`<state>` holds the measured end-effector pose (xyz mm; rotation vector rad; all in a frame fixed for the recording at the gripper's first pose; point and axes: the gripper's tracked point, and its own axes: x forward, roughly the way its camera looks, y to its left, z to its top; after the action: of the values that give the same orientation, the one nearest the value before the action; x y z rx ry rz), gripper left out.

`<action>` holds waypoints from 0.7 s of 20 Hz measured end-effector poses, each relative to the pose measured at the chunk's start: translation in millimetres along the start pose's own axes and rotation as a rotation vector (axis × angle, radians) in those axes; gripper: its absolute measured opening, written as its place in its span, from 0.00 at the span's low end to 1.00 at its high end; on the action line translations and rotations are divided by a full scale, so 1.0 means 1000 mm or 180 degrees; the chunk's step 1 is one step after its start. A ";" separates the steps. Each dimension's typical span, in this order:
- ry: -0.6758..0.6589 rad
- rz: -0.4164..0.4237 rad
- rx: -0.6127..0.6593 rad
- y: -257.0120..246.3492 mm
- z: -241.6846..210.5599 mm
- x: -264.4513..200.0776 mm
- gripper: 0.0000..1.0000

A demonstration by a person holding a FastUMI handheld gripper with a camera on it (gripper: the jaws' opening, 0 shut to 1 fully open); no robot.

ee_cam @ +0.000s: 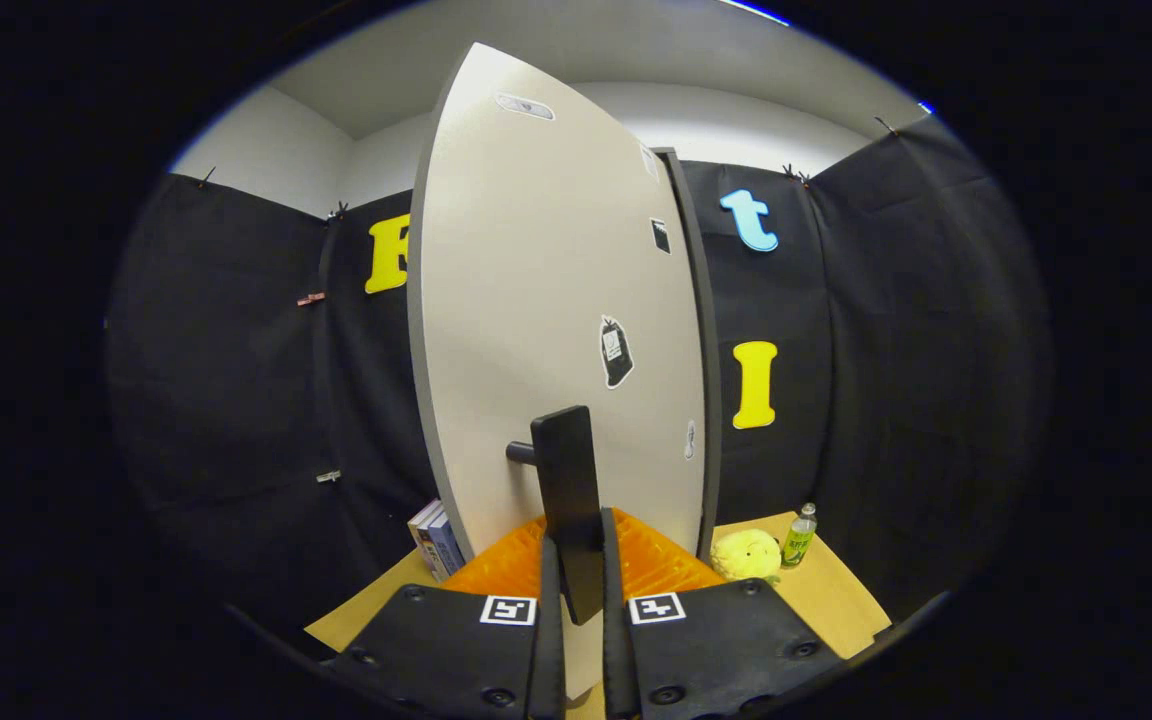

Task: Open the shoe cabinet door, grab the shoes and put them into the shoe cabinet, then close the shoe cabinet door.

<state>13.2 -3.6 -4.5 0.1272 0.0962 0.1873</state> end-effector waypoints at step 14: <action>-0.0022 -0.0391 0.0147 -0.103 0.022 -0.014 0.13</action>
<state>20.9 -109.5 4.4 0.1675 0.1011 0.0620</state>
